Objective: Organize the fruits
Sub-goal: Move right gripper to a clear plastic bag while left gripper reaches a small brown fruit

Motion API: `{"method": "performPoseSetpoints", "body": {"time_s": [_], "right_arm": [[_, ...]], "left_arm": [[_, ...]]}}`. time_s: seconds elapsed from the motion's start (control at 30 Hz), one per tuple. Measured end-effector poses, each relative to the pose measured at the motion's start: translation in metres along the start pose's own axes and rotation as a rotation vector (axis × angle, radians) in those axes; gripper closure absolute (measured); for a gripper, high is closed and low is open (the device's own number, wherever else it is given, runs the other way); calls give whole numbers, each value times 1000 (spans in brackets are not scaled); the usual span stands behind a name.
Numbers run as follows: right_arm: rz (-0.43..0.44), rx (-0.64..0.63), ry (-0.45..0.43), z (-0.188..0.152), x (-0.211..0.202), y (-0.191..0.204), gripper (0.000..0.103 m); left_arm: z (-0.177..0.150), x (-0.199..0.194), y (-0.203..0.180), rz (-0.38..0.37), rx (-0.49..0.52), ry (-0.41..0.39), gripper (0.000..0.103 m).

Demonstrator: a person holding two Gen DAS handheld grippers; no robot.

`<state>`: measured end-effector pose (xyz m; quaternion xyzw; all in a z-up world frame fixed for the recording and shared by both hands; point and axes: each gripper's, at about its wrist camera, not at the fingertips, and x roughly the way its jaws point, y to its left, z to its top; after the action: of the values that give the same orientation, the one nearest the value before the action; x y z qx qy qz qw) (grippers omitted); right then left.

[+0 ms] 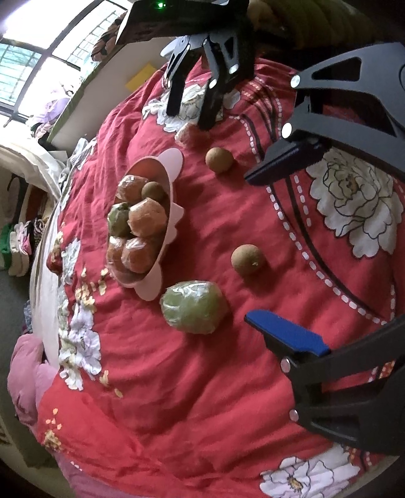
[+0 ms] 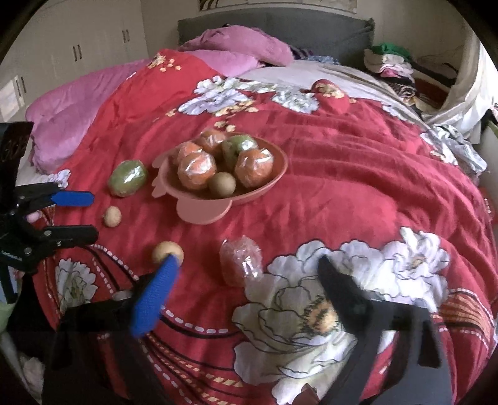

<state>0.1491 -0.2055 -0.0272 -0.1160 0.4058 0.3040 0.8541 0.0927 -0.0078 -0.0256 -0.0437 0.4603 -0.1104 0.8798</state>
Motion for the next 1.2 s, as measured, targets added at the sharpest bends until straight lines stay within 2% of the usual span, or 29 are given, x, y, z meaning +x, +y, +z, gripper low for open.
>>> {"method": "performPoseSetpoints", "body": {"time_s": [0.07, 0.3, 0.33, 0.57, 0.67, 0.93, 1.2], "right_arm": [[4, 8, 18, -1, 6, -1, 39], [19, 29, 18, -2, 18, -8, 67], [19, 32, 10, -2, 19, -8, 74], [23, 20, -7, -2, 16, -6, 75], [35, 34, -15, -2, 14, -9, 75], [45, 35, -27, -2, 10, -9, 75], [46, 40, -50, 0, 3, -9, 75]], "left_arm": [[-1, 4, 0, -6, 3, 9, 39], [-2, 9, 1, -16, 7, 16, 49], [-2, 10, 1, -15, 5, 18, 51], [-1, 15, 1, -18, 11, 25, 66], [1, 19, 1, -8, 10, 24, 66], [3, 28, 3, 24, 23, 18, 88], [7, 20, 2, -9, 15, 1, 88]]}}
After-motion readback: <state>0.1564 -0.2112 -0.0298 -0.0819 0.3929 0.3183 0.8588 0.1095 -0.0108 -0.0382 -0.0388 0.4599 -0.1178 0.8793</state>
